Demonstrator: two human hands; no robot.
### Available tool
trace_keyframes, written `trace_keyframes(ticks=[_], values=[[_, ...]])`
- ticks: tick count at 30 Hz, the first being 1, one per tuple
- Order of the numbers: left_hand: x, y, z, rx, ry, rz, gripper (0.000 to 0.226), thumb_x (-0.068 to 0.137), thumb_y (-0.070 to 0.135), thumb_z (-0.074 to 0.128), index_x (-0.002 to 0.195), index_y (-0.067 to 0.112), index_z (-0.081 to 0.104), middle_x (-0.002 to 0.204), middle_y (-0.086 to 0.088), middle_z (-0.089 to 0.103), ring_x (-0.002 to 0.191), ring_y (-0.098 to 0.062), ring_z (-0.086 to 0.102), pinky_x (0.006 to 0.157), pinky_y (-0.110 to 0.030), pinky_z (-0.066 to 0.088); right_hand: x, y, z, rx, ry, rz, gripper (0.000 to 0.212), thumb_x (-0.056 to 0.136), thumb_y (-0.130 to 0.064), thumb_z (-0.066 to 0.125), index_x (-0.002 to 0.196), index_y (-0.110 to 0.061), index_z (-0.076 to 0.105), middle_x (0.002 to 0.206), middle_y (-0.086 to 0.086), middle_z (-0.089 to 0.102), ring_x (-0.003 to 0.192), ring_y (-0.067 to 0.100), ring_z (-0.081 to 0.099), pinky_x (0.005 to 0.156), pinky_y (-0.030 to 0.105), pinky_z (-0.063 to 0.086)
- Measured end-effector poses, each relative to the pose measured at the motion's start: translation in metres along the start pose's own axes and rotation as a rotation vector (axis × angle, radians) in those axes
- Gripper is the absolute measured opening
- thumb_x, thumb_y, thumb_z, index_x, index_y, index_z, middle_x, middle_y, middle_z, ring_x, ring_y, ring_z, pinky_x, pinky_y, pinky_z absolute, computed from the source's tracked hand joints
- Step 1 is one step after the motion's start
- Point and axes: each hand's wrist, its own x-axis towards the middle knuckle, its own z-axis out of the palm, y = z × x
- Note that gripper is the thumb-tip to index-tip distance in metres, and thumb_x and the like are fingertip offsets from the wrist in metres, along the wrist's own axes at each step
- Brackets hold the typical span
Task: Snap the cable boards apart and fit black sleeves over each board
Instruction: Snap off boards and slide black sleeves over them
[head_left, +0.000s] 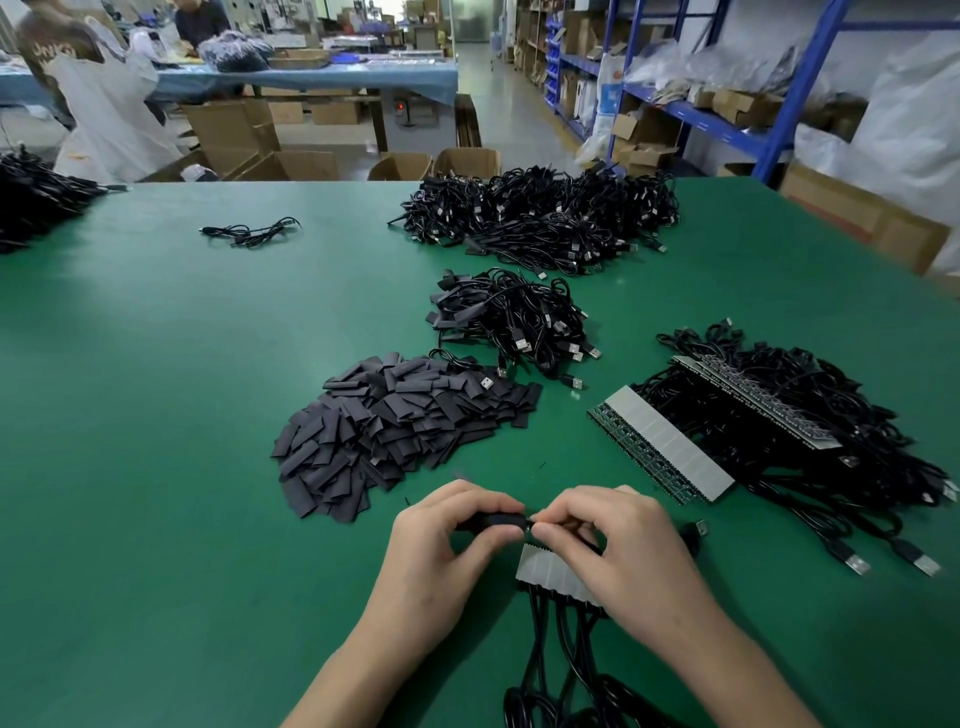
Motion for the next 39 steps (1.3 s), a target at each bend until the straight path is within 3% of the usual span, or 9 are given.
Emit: trace_keyframes(ticks=[4, 8, 13, 16, 19, 32, 35, 37, 39], values=[[-0.002, 0.000, 0.001, 0.003, -0.003, 0.019, 0.018, 0.087, 0.011, 0.081, 0.097, 0.026, 0.079, 0.095, 0.016, 0.071, 0.091, -0.010, 0.071, 0.082, -0.019, 0.054, -0.001, -0.002, 0.002, -0.077, 0.037, -0.058, 0.012, 0.088, -0.030, 0.080, 0.082, -0.028, 0.071, 0.076, -0.020, 0.066, 0.071, -0.005, 0.052, 0.071, 0.018, 0.042], [-0.001, 0.001, 0.002, 0.011, -0.002, 0.038, 0.018, 0.086, 0.012, 0.081, 0.098, 0.026, 0.080, 0.095, 0.016, 0.072, 0.091, -0.009, 0.072, 0.082, -0.018, 0.053, -0.002, -0.004, 0.002, -0.017, 0.047, -0.018, 0.008, 0.089, -0.034, 0.076, 0.083, -0.029, 0.073, 0.077, -0.022, 0.068, 0.077, -0.013, 0.052, 0.074, 0.011, 0.039], [0.000, 0.004, 0.002, -0.007, 0.124, -0.009, 0.032, 0.080, 0.016, 0.087, 0.106, 0.032, 0.077, 0.092, 0.016, 0.074, 0.088, -0.010, 0.073, 0.082, -0.022, 0.056, -0.002, -0.002, 0.003, 0.111, 0.012, 0.099, 0.005, 0.089, -0.033, 0.078, 0.087, -0.034, 0.074, 0.083, -0.022, 0.069, 0.081, 0.008, 0.063, 0.078, 0.018, 0.043], [-0.001, 0.006, 0.002, -0.047, 0.242, -0.043, 0.036, 0.074, 0.029, 0.086, 0.108, 0.030, 0.076, 0.088, 0.017, 0.074, 0.082, -0.008, 0.073, 0.078, -0.013, 0.054, -0.002, -0.001, 0.005, 0.167, 0.023, 0.139, 0.006, 0.089, -0.032, 0.077, 0.084, -0.033, 0.074, 0.081, -0.021, 0.070, 0.076, 0.013, 0.065, 0.080, 0.029, 0.049], [-0.001, 0.009, 0.002, -0.034, 0.283, -0.032, 0.032, 0.074, 0.035, 0.082, 0.105, 0.028, 0.078, 0.088, 0.018, 0.075, 0.082, -0.005, 0.074, 0.078, -0.014, 0.055, -0.002, 0.000, 0.007, 0.190, 0.041, 0.161, 0.010, 0.090, -0.031, 0.077, 0.081, -0.032, 0.072, 0.076, -0.016, 0.069, 0.072, 0.014, 0.065, 0.077, 0.032, 0.051], [-0.004, 0.013, 0.006, 0.204, 0.297, 0.133, 0.022, 0.083, 0.026, 0.079, 0.103, 0.016, 0.080, 0.095, 0.018, 0.075, 0.084, 0.006, 0.069, 0.079, -0.013, 0.055, -0.002, -0.002, 0.011, 0.131, 0.041, 0.203, 0.009, 0.090, -0.032, 0.077, 0.081, -0.030, 0.074, 0.076, -0.021, 0.068, 0.073, 0.009, 0.064, 0.065, 0.020, 0.045], [-0.004, 0.012, 0.008, 0.035, 0.306, -0.021, 0.011, 0.085, 0.021, 0.081, 0.095, 0.023, 0.079, 0.089, 0.018, 0.077, 0.082, 0.000, 0.073, 0.078, -0.015, 0.055, -0.002, -0.003, 0.011, 0.125, 0.037, 0.191, 0.007, 0.088, -0.034, 0.077, 0.082, -0.033, 0.074, 0.080, -0.025, 0.069, 0.078, 0.007, 0.066, 0.064, 0.016, 0.046], [-0.002, 0.012, 0.008, -0.220, 0.277, -0.204, 0.009, 0.088, 0.015, 0.079, 0.093, 0.022, 0.078, 0.084, 0.005, 0.078, 0.080, -0.011, 0.075, 0.075, -0.022, 0.057, -0.001, -0.003, 0.008, 0.141, 0.022, 0.175, 0.006, 0.085, -0.043, 0.075, 0.084, -0.037, 0.073, 0.083, -0.027, 0.070, 0.082, 0.004, 0.067, 0.068, 0.015, 0.049], [0.001, 0.012, 0.006, -0.431, 0.261, -0.297, 0.007, 0.090, 0.008, 0.076, 0.095, 0.013, 0.076, 0.082, -0.006, 0.078, 0.078, -0.017, 0.076, 0.072, -0.019, 0.056, 0.001, 0.001, 0.001, 0.134, -0.028, 0.167, 0.016, 0.080, -0.058, 0.068, 0.087, -0.044, 0.071, 0.088, -0.028, 0.070, 0.087, 0.002, 0.067, 0.074, 0.015, 0.050]])
